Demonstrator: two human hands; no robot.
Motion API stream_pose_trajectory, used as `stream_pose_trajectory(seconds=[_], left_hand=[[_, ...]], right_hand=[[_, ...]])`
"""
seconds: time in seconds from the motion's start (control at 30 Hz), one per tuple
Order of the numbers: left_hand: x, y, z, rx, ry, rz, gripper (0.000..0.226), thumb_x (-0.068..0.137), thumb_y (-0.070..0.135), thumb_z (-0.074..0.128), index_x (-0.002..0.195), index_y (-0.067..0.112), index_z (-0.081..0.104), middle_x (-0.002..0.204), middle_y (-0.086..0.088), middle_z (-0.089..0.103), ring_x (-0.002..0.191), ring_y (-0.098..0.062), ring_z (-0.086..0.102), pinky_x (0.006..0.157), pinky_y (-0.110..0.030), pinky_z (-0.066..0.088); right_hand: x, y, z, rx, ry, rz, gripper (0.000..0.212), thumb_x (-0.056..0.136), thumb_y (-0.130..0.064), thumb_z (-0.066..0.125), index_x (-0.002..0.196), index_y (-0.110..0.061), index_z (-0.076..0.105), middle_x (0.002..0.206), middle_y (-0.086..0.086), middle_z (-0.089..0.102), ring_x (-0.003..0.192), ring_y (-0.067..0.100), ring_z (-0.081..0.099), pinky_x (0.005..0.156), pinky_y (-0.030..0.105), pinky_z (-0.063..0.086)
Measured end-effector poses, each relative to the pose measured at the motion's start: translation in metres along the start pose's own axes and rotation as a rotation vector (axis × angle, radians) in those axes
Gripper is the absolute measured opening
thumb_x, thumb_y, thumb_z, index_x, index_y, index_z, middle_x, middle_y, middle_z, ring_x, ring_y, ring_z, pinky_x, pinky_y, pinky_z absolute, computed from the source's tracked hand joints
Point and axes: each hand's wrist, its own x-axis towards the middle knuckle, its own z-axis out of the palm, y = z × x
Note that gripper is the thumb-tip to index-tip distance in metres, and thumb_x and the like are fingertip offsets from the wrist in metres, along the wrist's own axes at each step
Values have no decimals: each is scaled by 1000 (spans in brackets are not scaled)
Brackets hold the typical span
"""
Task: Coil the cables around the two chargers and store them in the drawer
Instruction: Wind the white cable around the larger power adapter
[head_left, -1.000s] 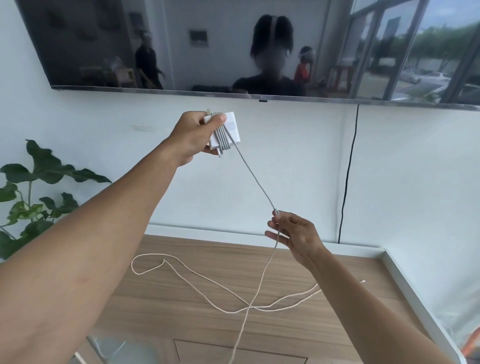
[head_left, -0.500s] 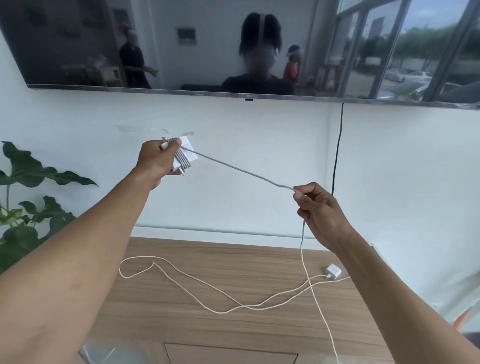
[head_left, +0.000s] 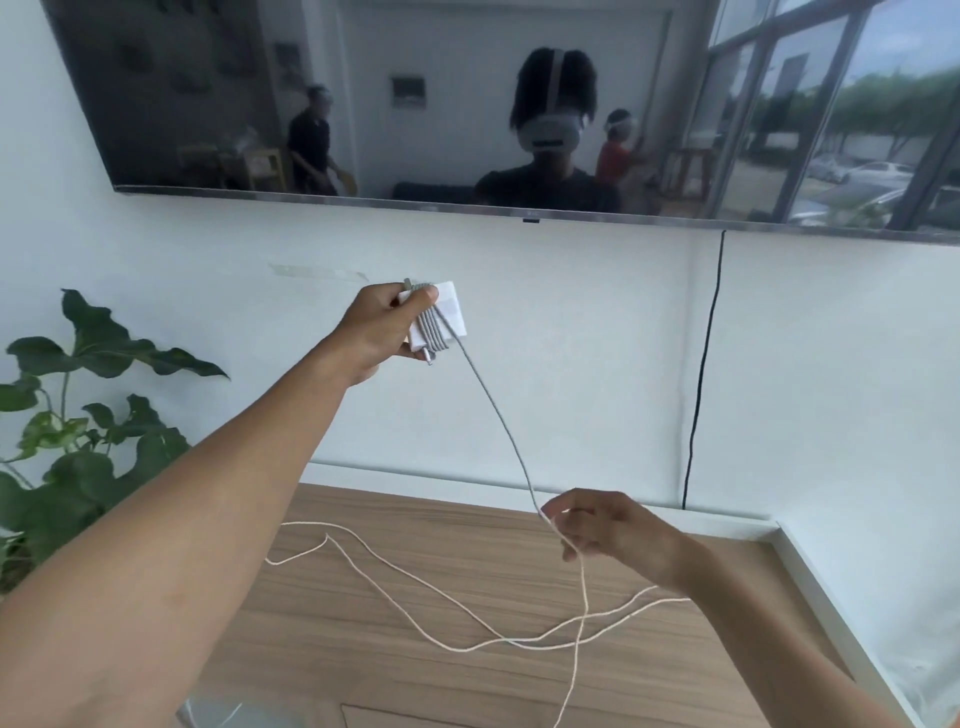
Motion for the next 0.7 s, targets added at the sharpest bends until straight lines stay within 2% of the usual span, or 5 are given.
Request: stream_pose_trajectory(seconds=[0.2,0.33,0.4,0.53,0.7], left_hand=[[-9,19,32,33,-215,72,26,95,25,59,105,1,63,86,-8,62,67,-22,68,56,-34,58],[-14,17,43,65,-230,73,27,95,26,59,105,1,63,91,-10,61,69,-22,69,56,-34,58],[-17,15,43,57,-228,59,27,95,26,59,107,2,64,93,-10,62,70,-21,69,58,-34,59],[-26,9,47,91,-280,64,26,94,26,61,108,4,65,93,-11,61,73,-23,68,58,-31,57],[-36,2,54,121,-319,108,29,95,26,58,109,1,63,92,-10,60,74,-23,66,57,-27,54]], right_hand=[[30,-35,28,151,-95,-39,39,88,-45,50,100,-15,71,86,3,61,63,24,55,72,34,48],[39,-71,34,374,189,-282,40,99,-43,41,96,-12,67,63,-1,43,47,14,37,53,26,38],[41,-76,32,272,327,-359,32,101,-34,42,91,-15,66,57,-8,33,46,10,26,48,20,29],[47,-64,36,-21,397,-342,29,99,-31,48,85,-14,67,46,-15,39,41,1,37,46,8,29],[45,-59,33,-81,444,-347,27,97,-33,49,81,-20,66,54,-14,43,55,7,37,51,16,30]])
